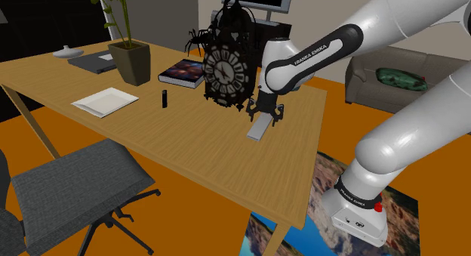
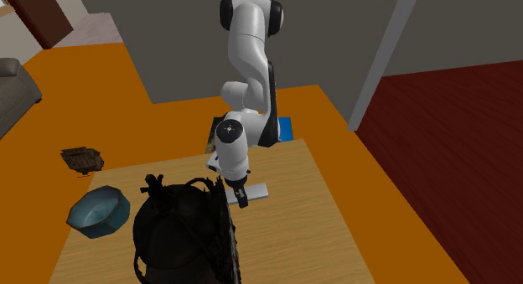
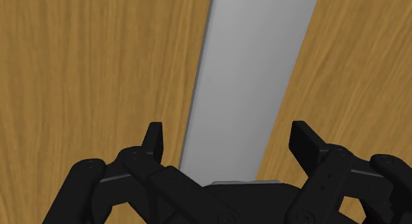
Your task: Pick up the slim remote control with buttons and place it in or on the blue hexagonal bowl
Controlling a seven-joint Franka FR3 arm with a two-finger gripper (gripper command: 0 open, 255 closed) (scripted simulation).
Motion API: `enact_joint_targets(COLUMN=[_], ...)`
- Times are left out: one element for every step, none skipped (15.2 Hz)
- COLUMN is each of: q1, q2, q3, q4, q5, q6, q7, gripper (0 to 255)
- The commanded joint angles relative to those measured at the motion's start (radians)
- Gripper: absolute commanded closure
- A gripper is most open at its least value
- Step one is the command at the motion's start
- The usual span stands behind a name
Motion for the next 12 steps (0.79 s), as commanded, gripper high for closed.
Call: enact_joint_targets(q1=[0.0,0.0,0.0,0.0,0.0,0.0,0.0,0.0,0.0,0.0,0.0,0.0], q2=[0.0,0.0,0.0,0.0,0.0,0.0,0.0,0.0,0.0,0.0,0.0,0.0], q3=[0.0,0.0,0.0,0.0,0.0,0.0,0.0,0.0,0.0,0.0,0.0,0.0], q4=[0.0,0.0,0.0,0.0,0.0,0.0,0.0,0.0,0.0,0.0,0.0,0.0], q5=[0.0,0.0,0.0,0.0,0.0,0.0,0.0,0.0,0.0,0.0,0.0,0.0], q6=[0.001,0.001,0.001,0.001,0.001,0.0,0.0,0.0,0.0,0.0,0.0,0.0], q7=[0.0,0.0,0.0,0.0,0.0,0.0,0.0,0.0,0.0,0.0,0.0,0.0], gripper=[0,0,0,255,255,255,255,255,255,255,255,255])
